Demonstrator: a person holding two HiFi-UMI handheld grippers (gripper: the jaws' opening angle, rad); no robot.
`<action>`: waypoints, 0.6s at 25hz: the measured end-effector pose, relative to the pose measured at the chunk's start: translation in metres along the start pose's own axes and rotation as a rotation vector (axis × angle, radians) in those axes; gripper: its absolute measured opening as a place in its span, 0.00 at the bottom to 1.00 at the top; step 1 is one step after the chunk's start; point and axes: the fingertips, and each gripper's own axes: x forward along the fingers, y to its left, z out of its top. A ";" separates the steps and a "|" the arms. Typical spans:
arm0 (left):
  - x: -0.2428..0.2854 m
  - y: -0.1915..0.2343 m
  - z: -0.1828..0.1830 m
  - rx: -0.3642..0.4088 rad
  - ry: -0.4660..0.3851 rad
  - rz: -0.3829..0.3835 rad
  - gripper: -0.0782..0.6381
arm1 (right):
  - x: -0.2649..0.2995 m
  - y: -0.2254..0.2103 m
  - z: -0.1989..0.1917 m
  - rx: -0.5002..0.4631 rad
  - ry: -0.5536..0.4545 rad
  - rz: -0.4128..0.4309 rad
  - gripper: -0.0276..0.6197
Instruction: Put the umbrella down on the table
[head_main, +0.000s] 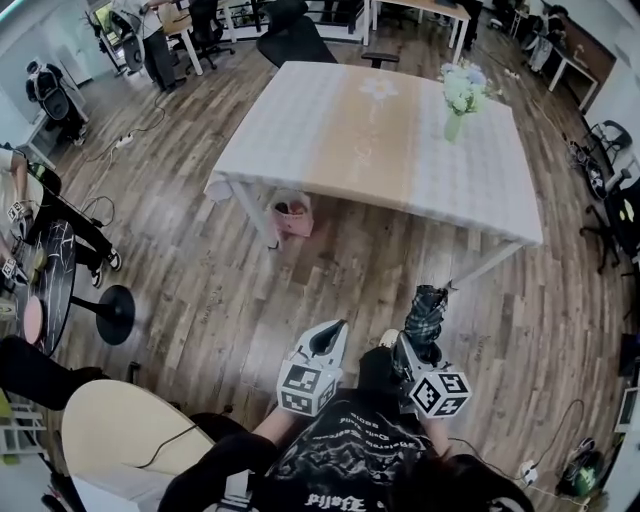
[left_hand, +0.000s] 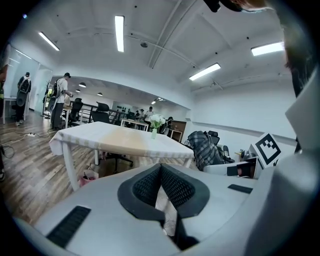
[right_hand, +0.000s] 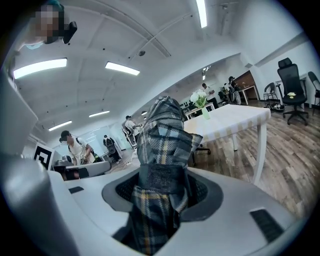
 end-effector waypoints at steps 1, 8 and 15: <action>0.012 0.002 0.003 0.000 0.001 0.007 0.14 | 0.009 -0.009 0.007 -0.006 0.003 0.003 0.38; 0.107 0.007 0.041 -0.050 -0.026 0.026 0.14 | 0.072 -0.073 0.067 -0.078 0.048 0.062 0.38; 0.202 -0.015 0.071 -0.035 -0.038 0.049 0.14 | 0.119 -0.132 0.130 -0.182 0.067 0.132 0.38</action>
